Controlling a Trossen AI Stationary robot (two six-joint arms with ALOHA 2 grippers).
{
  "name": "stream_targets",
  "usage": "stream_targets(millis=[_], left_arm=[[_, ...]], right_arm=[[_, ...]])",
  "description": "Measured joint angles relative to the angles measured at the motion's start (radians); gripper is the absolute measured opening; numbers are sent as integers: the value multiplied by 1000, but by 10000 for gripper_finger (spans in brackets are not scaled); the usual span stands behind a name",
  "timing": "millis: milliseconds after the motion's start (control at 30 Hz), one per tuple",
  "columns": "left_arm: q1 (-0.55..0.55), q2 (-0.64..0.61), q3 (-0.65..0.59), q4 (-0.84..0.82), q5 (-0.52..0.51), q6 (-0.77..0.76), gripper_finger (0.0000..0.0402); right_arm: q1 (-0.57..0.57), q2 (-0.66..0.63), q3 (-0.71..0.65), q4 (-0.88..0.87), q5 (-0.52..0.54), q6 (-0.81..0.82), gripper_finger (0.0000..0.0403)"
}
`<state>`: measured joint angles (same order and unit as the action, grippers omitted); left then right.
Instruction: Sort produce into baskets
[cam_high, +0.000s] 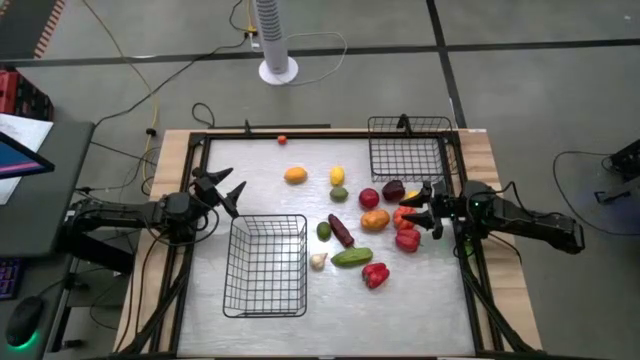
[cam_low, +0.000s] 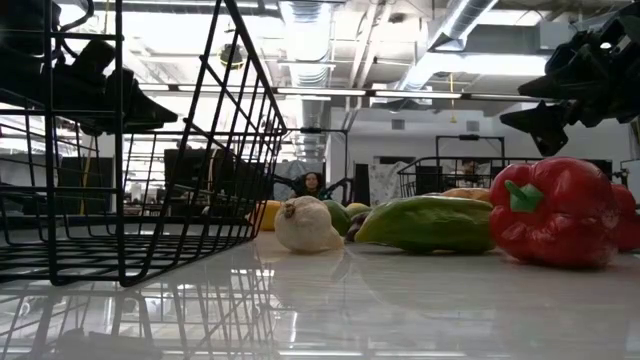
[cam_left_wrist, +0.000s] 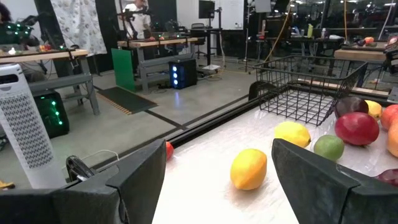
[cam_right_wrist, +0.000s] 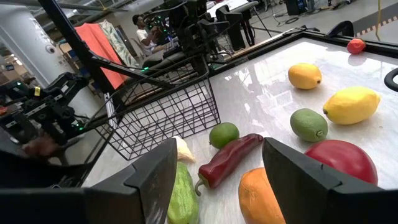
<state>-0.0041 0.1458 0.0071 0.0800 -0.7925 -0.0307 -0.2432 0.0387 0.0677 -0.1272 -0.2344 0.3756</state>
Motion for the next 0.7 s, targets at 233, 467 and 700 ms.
stream_targets(millis=[233,467,700], left_arm=[[0,0,0,0,0,0,279],[0,0,0,0,0,-99,279],[0,0,0,0,0,-320,279]], right_arm=[[0,0,0,0,0,0,265],[0,0,0,0,0,0,265],[-1,0,0,0,16,0,265]])
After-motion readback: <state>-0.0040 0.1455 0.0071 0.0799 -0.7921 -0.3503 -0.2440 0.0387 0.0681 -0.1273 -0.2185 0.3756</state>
